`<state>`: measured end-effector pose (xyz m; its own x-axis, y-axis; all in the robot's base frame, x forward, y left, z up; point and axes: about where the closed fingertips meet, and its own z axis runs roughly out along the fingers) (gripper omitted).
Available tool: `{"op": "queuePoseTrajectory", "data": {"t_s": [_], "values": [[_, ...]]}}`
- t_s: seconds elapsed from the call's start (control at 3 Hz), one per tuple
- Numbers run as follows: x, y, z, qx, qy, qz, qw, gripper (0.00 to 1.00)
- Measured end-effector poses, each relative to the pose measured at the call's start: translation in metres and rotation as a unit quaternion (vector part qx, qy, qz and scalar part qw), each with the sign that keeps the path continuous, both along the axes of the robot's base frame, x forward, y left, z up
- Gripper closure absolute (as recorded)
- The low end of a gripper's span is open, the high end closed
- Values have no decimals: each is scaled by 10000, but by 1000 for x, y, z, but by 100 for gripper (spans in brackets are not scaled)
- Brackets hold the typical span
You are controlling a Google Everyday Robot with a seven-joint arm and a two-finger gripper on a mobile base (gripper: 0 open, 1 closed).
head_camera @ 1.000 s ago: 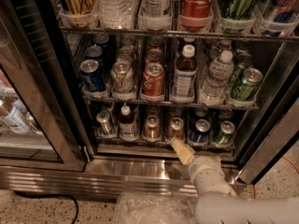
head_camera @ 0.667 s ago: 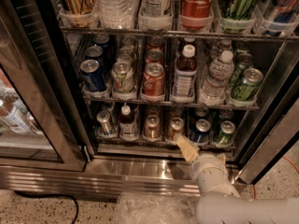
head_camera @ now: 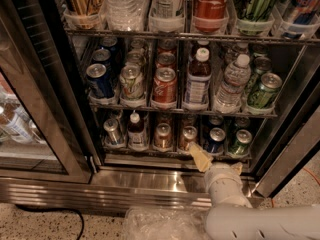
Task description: Pick pepsi can from bottom shelf of fridge
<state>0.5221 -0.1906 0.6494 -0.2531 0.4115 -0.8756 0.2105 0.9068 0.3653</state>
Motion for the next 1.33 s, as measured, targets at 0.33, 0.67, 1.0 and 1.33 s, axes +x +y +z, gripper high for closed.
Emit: {"op": "queuePoseTrajectory", "data": {"t_s": [0.33, 0.67, 1.0, 1.33], "values": [[11, -11, -8, -501, -222, -166, 9984, 0], [18, -21, -13, -1096, -542, -295, 9921, 0], [13, -24, -12, -1613, -1059, -336, 9806, 0], [13, -24, -12, -1613, -1058, -336, 9806, 0]]}}
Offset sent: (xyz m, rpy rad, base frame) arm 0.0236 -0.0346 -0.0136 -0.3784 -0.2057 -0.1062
